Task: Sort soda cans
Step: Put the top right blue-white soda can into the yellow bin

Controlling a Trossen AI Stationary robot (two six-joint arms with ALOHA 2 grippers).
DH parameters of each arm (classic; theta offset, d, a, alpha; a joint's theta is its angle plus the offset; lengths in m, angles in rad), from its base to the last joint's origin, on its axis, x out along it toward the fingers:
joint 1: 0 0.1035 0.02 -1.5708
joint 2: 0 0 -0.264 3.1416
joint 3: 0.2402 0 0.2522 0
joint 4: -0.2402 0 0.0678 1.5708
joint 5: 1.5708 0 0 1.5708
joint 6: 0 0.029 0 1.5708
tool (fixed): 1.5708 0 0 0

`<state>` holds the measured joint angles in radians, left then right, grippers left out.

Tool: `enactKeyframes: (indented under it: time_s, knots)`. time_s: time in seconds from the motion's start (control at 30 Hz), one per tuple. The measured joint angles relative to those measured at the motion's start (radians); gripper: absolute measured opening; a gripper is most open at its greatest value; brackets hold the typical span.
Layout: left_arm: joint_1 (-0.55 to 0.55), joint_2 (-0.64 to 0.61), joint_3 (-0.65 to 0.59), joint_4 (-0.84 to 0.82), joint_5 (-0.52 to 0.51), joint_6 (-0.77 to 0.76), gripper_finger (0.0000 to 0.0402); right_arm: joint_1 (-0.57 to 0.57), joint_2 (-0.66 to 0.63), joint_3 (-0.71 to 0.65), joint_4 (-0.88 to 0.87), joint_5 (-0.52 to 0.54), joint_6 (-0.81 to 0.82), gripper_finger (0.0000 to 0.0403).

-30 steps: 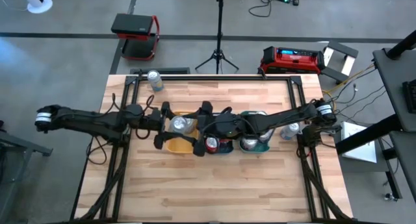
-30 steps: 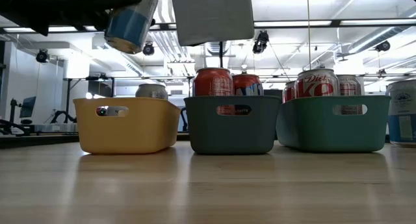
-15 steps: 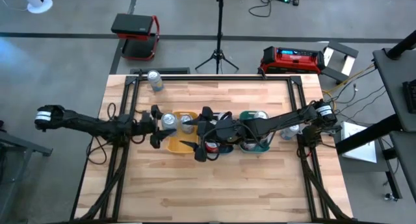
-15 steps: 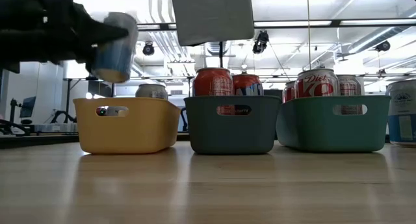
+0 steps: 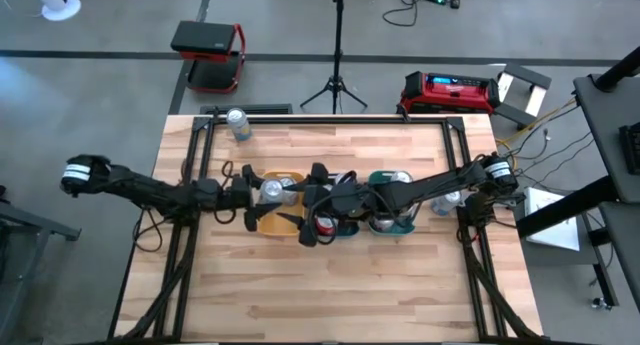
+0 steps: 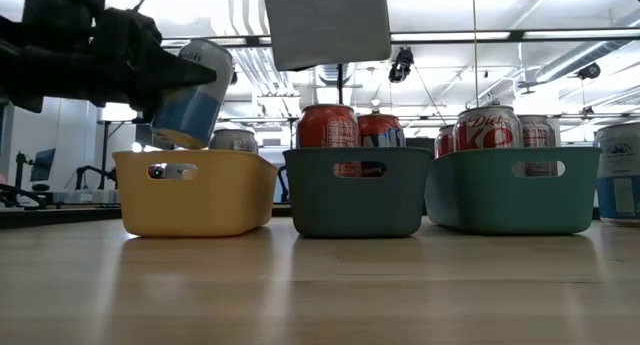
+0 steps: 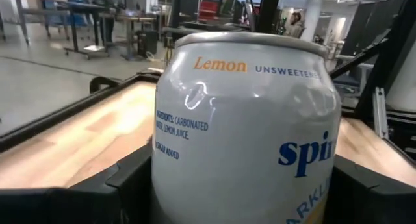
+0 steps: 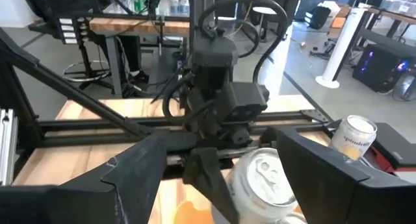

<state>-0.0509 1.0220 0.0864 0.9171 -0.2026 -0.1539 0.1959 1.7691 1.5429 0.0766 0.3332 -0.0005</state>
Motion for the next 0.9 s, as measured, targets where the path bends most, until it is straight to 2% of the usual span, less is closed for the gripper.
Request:
enactKeyframes:
  time_s: [0.23, 0.4, 0.6, 0.9]
  knots:
    - [-0.089, 0.080, -0.005, 0.142, 0.004, 0.011, 0.0282, -0.015, 0.033, -0.058, 0.006, -0.001, 0.040, 0.0286]
    - [-0.111, 0.118, 0.000, 0.163, 0.004, 0.013, 0.0282, -0.049, 0.083, -0.046, 0.034, -0.008, 0.050, 0.0321]
    - [-0.116, 0.154, -0.001, 0.165, 0.003, 0.013, 0.0282, -0.099, 0.113, -0.006, 0.019, -0.199, 0.096, 0.0359]
    - [-0.116, 0.170, 0.000, 0.130, 0.003, 0.013, 0.0283, -0.125, 0.191, 0.148, -0.163, -0.249, 0.052, 0.0344]
